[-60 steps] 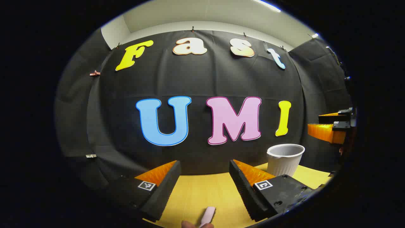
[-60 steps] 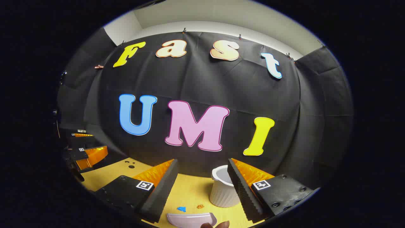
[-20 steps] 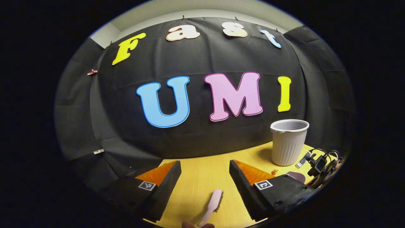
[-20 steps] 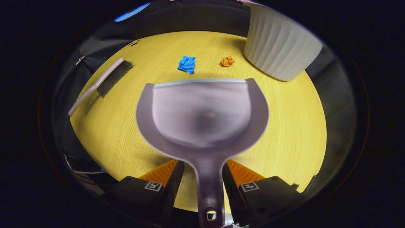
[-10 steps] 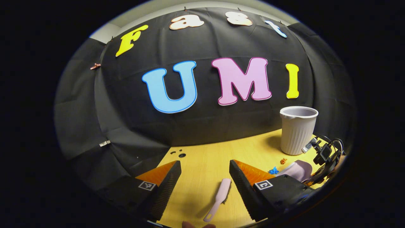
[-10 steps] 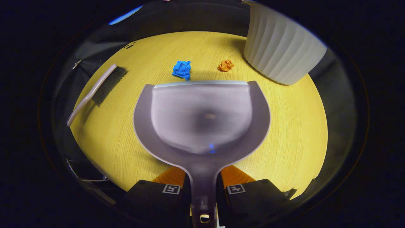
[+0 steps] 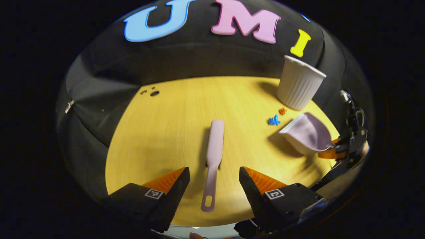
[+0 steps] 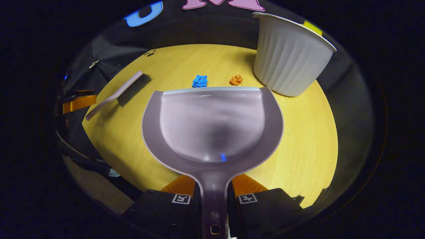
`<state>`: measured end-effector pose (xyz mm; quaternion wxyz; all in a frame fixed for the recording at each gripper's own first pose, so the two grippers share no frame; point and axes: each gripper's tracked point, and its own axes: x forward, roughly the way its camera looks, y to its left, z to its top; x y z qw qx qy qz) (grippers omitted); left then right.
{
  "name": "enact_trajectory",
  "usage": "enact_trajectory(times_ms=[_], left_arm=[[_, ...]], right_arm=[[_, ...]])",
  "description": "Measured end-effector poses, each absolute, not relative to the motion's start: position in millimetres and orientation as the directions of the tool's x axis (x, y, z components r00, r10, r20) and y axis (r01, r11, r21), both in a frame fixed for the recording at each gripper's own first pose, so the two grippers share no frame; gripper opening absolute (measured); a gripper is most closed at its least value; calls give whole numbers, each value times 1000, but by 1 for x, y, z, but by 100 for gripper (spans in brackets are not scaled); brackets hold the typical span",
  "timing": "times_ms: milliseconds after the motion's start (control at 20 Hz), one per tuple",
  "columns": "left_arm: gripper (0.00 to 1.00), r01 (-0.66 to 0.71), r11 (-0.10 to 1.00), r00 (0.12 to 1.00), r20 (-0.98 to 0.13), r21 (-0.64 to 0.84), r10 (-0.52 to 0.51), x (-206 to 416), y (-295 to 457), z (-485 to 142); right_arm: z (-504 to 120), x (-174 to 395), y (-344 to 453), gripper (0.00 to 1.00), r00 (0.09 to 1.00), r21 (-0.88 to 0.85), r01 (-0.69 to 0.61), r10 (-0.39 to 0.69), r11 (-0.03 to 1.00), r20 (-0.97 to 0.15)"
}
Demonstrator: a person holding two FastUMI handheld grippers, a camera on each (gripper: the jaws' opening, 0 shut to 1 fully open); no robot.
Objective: Pick up the small broom and dustpan from the desktop, sweep the trash into the dustpan with the broom, and then empty the trash into the garbage bin.
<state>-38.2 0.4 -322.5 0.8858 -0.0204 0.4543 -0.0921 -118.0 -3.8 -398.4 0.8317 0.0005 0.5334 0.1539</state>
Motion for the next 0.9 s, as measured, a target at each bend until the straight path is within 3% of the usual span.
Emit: enact_trajectory(times_ms=[100,150,350,500,550,600,750,850,900], left_arm=[[92,169,977,520,-830,-130,-200,-32,-8,-347],[89,178,976,492,-847,-127,-201,-27,-9,-359],[80,173,978,417,-891,-114,-177,-8,-16,-397],[72,189,979,403,-903,-76,-148,6,-17,-412],[64,200,977,404,-901,-79,-156,11,-21,-413],[61,211,974,418,-894,-80,-164,16,-22,-411],[37,234,971,403,-903,-54,-148,17,-20,-410],[34,240,971,419,-901,-6,-109,22,-18,-404],[33,247,969,434,-895,7,-104,26,-22,-398]], right_arm=[[-398,-129,-16,33,376,144,-257,236,956,-896],[-398,-133,-20,41,375,135,-256,227,957,-899],[-395,-143,-28,37,372,147,-211,219,966,-902],[-393,-148,-38,37,378,138,-184,200,973,-904],[-393,-149,-41,37,377,134,-180,194,974,-905],[-392,-151,-43,33,376,132,-176,191,975,-907],[-385,-155,-49,37,368,138,-176,195,975,-909],[-384,-155,-48,33,345,137,-205,203,969,-917],[-385,-154,-46,41,323,134,-229,205,964,-924]])
